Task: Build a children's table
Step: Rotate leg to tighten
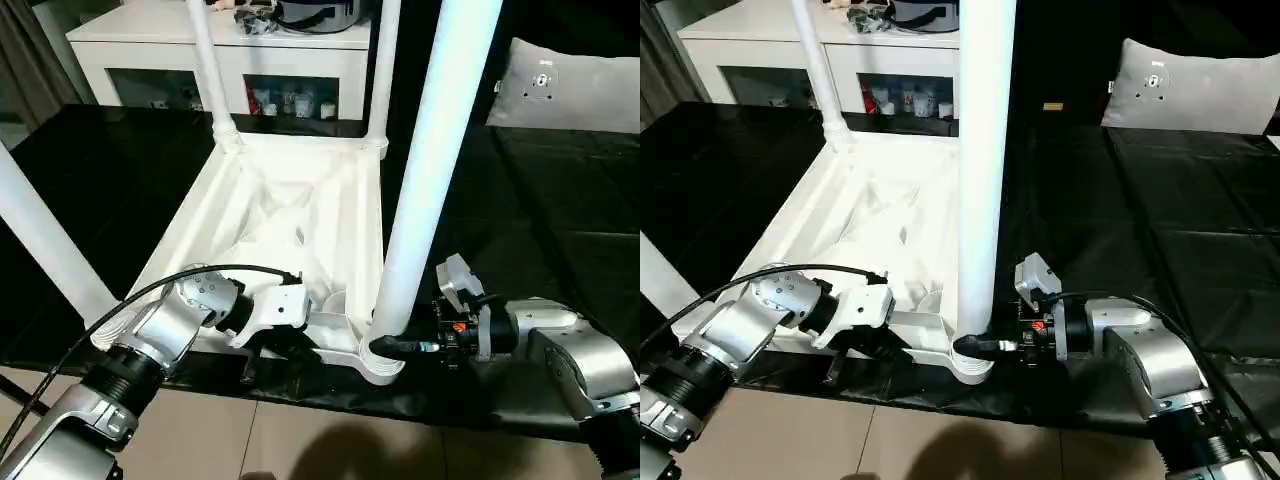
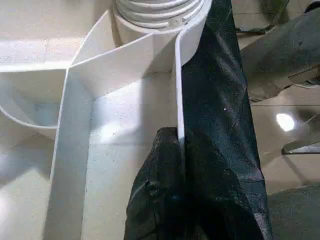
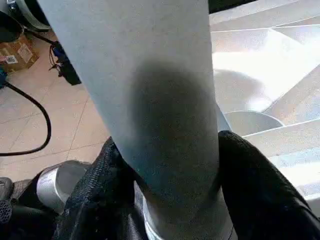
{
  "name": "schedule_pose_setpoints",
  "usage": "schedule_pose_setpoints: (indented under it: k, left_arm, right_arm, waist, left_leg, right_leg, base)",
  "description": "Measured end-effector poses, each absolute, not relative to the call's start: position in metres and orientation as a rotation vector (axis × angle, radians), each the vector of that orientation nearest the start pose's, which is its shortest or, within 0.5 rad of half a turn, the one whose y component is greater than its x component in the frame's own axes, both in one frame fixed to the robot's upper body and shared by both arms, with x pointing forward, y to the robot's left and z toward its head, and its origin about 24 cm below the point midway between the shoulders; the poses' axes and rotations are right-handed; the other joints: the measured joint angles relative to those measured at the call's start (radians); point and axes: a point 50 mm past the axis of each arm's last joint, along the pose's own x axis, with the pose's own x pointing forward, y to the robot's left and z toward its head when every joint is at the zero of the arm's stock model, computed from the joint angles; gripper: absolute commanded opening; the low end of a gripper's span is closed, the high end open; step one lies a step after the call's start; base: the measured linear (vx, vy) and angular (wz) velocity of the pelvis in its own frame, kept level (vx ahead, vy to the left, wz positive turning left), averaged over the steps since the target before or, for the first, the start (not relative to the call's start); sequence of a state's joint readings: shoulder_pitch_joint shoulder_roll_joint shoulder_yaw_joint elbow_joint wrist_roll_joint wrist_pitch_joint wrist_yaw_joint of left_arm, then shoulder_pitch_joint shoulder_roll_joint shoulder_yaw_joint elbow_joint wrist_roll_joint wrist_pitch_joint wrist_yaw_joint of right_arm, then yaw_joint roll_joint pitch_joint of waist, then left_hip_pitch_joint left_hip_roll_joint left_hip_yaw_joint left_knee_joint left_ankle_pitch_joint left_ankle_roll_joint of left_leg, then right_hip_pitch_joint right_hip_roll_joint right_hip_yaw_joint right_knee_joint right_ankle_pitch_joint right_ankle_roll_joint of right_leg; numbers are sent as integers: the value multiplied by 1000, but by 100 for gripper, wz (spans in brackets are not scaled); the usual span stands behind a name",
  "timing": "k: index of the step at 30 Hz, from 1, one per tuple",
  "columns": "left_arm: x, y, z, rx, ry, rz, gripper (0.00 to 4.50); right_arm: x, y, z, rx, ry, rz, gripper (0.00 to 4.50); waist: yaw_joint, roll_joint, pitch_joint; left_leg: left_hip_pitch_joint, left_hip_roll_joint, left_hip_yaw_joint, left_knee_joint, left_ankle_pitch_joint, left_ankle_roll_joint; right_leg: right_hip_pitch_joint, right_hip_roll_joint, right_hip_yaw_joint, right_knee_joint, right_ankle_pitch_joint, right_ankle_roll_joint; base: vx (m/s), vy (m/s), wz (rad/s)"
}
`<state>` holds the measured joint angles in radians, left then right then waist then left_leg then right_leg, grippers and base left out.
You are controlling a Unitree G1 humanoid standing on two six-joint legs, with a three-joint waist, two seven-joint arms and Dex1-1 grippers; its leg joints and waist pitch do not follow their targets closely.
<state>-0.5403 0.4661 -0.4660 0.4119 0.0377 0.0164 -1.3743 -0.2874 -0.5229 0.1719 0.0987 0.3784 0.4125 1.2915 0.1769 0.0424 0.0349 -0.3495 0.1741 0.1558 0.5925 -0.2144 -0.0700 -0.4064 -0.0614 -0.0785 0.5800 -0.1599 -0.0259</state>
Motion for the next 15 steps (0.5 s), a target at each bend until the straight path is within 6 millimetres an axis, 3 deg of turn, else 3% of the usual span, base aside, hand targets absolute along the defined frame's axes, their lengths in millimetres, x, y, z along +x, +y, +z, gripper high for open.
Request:
schedule_pose_setpoints:
  k: [4,7,15]
  left_arm:
    - [288,123,52,605,485,-1625,0]
    - [292,125,51,576,507,-1540,0]
    - [305,99,45,451,502,-1278,0]
  right_arm:
    - [259,-159,68,23,368,1379,212]
    - [264,-149,64,21,334,1276,211]
    - [285,-144,60,49,306,823,202]
  waist:
    - [-1,0,0]
    - [-11,2,-1]
    - [-63,1,-1]
  left_leg:
    - [1,0,0,0,0,0]
    - [3,0,0,0,2,-3]
    - [11,0,1,0,3,-5]
  right_leg:
    - [0,0,0,0,0,0]
    - [2,0,0,1,1,-1]
    - [7,0,0,-2,0,0]
  base:
    - [0,0,0]
    - [0,0,0]
    - [0,0,0]
